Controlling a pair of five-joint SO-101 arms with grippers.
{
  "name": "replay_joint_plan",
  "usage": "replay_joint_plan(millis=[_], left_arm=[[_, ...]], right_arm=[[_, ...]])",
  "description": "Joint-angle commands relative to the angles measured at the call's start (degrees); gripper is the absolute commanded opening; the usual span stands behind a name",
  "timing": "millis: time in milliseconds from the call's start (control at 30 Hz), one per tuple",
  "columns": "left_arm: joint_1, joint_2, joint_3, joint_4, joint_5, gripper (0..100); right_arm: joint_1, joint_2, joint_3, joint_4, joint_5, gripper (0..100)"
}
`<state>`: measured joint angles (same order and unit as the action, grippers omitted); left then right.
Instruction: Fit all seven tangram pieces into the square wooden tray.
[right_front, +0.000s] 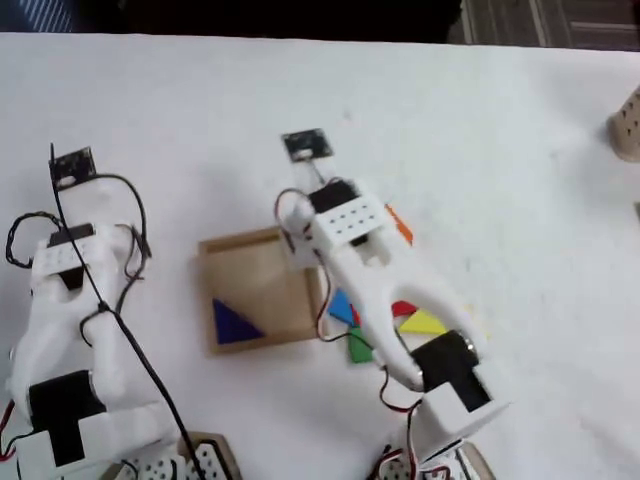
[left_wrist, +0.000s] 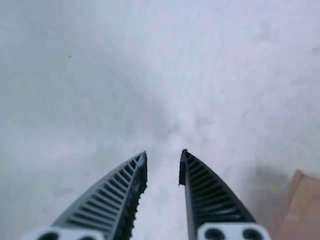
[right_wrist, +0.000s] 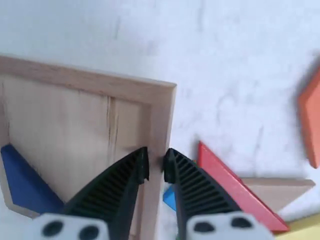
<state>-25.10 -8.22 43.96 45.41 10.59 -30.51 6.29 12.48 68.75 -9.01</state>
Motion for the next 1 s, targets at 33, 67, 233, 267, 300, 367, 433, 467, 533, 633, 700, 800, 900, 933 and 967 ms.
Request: replay_joint_plan(millis=[33,67,233,267,300,367,433,467,533,633,700,800,900,933,967], left_arm=[[1.1,0.0,-2.5,-1.7,0.2,13],[1.1,0.0,-2.5,-1.7,0.2,13],[1.1,0.0,-2.5,-1.7,0.2,13],[1.1,0.0,-2.5,-1.7,0.2,13],[1.1,0.0,-2.5,-1.8,0.2,13],[1.1,0.0,-2.4,-2.5,0.2,13],[1.1,0.0,-2.0,-2.9,0.2,13],[1.1,0.0,-1.8,-3.1,0.2,13],[1.1,0.0,-1.7,-3.8,0.2,13],[1.1,0.0,-1.4,-4.0,0.2,13],[1.1,0.0,-1.3,-4.0,0.2,13],[1.1,0.0,-1.3,-4.0,0.2,13],[1.1,0.0,-1.3,-4.0,0.2,13],[1.1,0.0,-1.3,-4.0,0.2,13],[1.1,0.0,-1.2,-4.0,0.2,13]], right_arm=[[4.9,-4.7,-4.4,3.8,3.3,1.6],[6.1,-5.0,-4.4,4.4,4.0,1.6],[14.6,-4.4,-4.4,5.5,10.4,1.6],[16.9,-4.4,-4.4,5.5,12.0,1.6],[19.0,-4.8,-4.4,5.5,13.4,1.6],[23.1,-5.0,-4.6,6.2,16.8,1.6],[26.6,-4.8,-5.9,8.9,20.1,1.6],[28.7,-4.6,-6.6,10.2,21.6,1.6],[33.0,-4.8,-7.8,11.6,24.8,1.7],[39.7,-4.8,-10.6,12.0,29.5,1.7],[43.7,-4.4,-12.4,12.0,32.2,1.7],[48.7,-4.4,-13.5,12.0,35.9,1.7],[53.1,-4.4,-13.5,12.0,41.9,1.7],[54.5,-4.3,-13.4,12.0,44.3,1.7],[56.2,-4.3,-13.4,11.8,46.4,1.7]])
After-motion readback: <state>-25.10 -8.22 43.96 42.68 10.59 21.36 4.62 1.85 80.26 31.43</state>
